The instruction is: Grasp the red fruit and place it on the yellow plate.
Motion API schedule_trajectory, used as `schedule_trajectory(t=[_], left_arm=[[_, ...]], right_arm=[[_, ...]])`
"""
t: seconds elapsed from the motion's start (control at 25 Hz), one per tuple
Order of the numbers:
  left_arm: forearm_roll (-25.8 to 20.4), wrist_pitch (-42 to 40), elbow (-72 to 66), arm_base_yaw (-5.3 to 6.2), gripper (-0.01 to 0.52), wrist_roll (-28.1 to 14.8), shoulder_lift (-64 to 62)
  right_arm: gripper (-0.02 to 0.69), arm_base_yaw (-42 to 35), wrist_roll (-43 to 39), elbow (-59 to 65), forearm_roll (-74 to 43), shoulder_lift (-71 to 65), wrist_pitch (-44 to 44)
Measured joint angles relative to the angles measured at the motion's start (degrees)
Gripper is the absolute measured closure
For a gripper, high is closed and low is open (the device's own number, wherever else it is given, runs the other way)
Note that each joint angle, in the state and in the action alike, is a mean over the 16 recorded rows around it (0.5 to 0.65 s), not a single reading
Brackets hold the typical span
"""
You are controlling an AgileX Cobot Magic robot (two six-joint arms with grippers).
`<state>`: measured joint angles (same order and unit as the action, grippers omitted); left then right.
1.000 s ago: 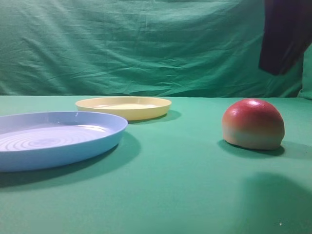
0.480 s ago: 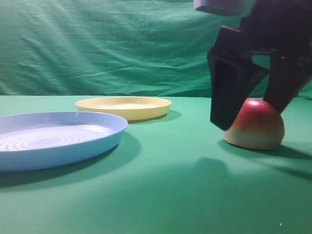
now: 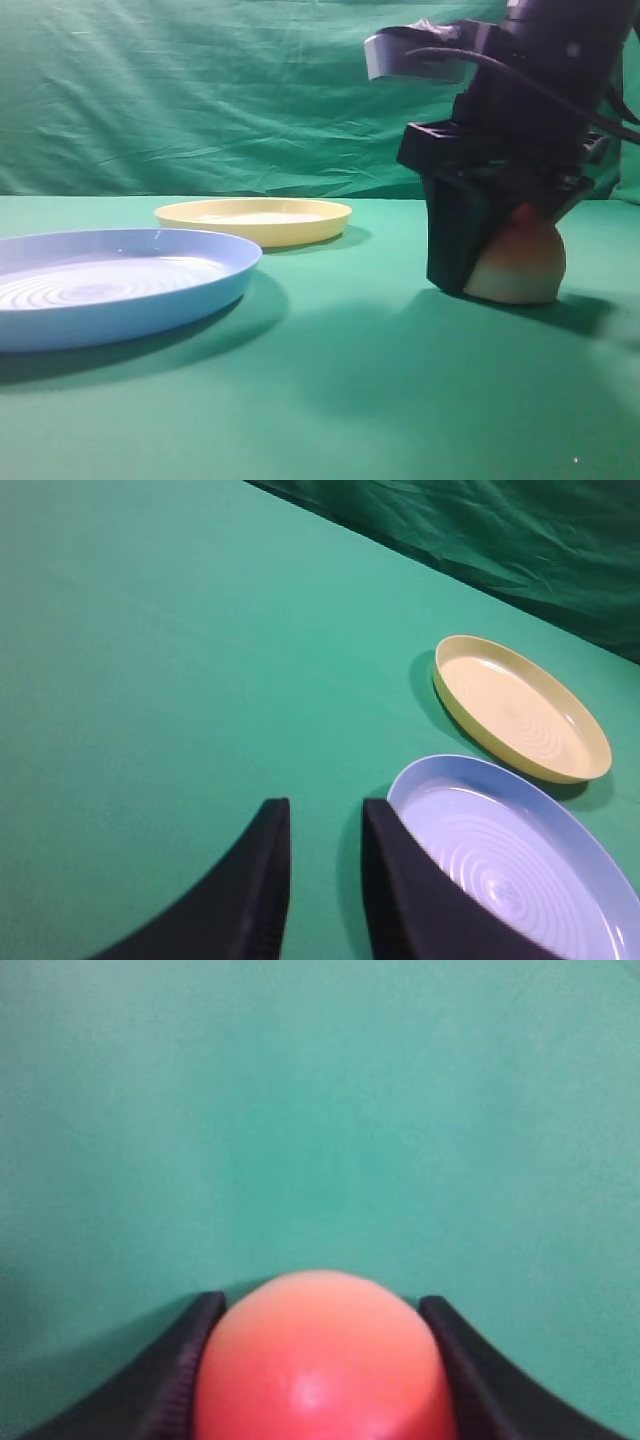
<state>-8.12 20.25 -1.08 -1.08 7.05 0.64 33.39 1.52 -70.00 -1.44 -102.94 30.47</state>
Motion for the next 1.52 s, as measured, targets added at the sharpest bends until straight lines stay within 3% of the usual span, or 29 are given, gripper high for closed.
schedule_trajectory(t=[0.44,0.88,1.04,1.16,1.52], left_arm=[[0.00,0.00,0.00,0.00,0.357,0.00,0.00],[0.00,0.00,0.00,0.00,0.357,0.00,0.00],[0.00,0.00,0.00,0.00,0.357,0.00,0.00],[0.00,0.00,0.00,0.00,0.357,0.00,0.00],[0.00,0.00,0.00,0.00,0.357,0.00,0.00]], right_arm=[[0.422,1.13,1.90,-21.15,2.90,-12.13,-1.51],[0.149,2.73,8.86,-31.84,3.70,-21.89,0.05],[0.100,2.87,9.77,-34.75,3.15,-20.96,3.76],[0.157,2.88,9.17,-37.04,2.62,-18.86,8.49],[0.509,2.88,5.18,-42.65,1.53,-7.32,26.79]])
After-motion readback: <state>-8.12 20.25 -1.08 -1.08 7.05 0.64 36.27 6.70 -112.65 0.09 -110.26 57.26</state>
